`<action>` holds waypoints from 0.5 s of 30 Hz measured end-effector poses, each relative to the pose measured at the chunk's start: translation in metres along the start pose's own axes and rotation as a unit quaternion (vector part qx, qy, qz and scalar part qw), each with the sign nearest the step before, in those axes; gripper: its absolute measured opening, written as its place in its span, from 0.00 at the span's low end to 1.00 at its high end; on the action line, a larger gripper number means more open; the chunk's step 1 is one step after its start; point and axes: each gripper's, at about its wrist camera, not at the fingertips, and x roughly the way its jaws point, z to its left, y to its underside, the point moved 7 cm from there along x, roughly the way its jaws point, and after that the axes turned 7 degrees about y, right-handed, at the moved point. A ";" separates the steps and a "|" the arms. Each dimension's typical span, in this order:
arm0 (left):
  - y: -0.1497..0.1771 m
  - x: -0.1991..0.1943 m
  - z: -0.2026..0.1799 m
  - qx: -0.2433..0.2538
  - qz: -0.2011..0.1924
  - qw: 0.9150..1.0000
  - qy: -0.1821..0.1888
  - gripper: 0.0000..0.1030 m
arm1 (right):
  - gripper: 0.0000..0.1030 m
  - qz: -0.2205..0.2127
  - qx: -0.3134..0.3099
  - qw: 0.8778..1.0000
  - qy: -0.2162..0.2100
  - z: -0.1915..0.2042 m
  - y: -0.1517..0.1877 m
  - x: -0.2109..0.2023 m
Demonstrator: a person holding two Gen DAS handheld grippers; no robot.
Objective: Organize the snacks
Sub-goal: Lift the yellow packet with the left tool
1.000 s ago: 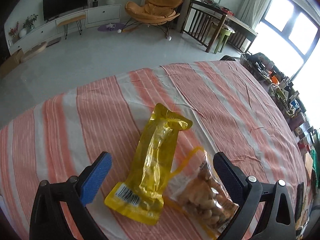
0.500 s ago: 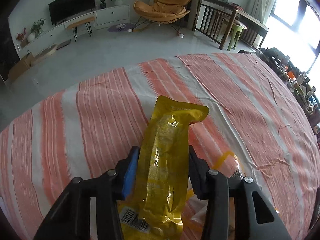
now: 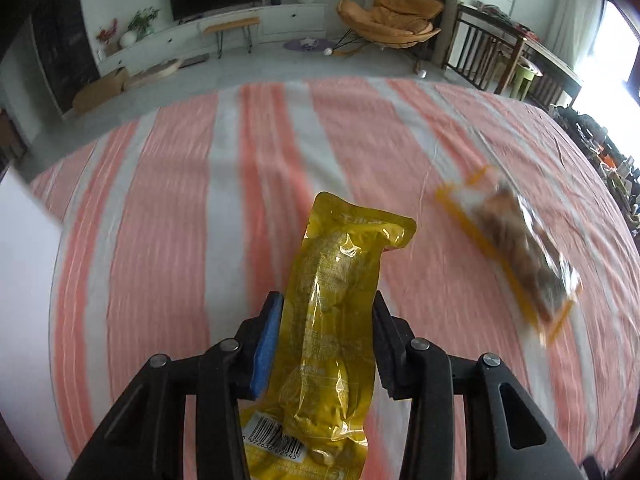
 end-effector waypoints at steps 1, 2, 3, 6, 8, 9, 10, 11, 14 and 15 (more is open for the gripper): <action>0.012 -0.006 -0.001 -0.004 0.004 1.000 -0.001 0.41 | 0.91 0.000 0.000 1.000 0.000 0.000 0.000 0.000; 0.027 -0.013 -0.004 -0.003 0.008 1.000 -0.001 0.41 | 0.91 0.000 0.000 1.000 0.000 0.000 0.000 0.000; 0.040 -0.020 -0.009 0.003 0.011 1.000 -0.002 0.41 | 0.91 0.000 0.000 1.000 0.000 0.000 0.000 0.000; 0.076 -0.033 -0.025 0.028 0.023 0.999 0.006 0.45 | 0.91 0.000 0.000 1.000 0.000 0.000 0.000 0.000; 0.087 -0.035 -0.032 0.048 0.019 0.999 0.015 0.59 | 0.91 0.000 0.000 1.000 0.000 0.000 0.000 0.000; 0.090 -0.035 -0.036 0.057 0.018 0.998 0.021 0.73 | 0.91 0.000 0.000 1.000 0.000 0.000 0.000 0.000; 0.087 -0.033 -0.041 0.065 0.017 0.997 0.029 0.79 | 0.91 0.000 0.000 1.000 0.000 0.000 0.000 0.000; 0.087 -0.032 -0.043 0.072 0.018 0.997 0.035 0.82 | 0.91 0.000 0.000 1.000 0.000 0.000 0.000 0.000; 0.083 -0.027 -0.046 0.095 0.016 0.995 0.039 0.84 | 0.91 0.000 0.000 1.000 -0.001 0.000 0.000 0.000; 0.081 -0.027 -0.044 0.096 0.014 0.994 0.044 0.84 | 0.91 0.000 0.000 1.000 -0.001 0.000 0.000 0.000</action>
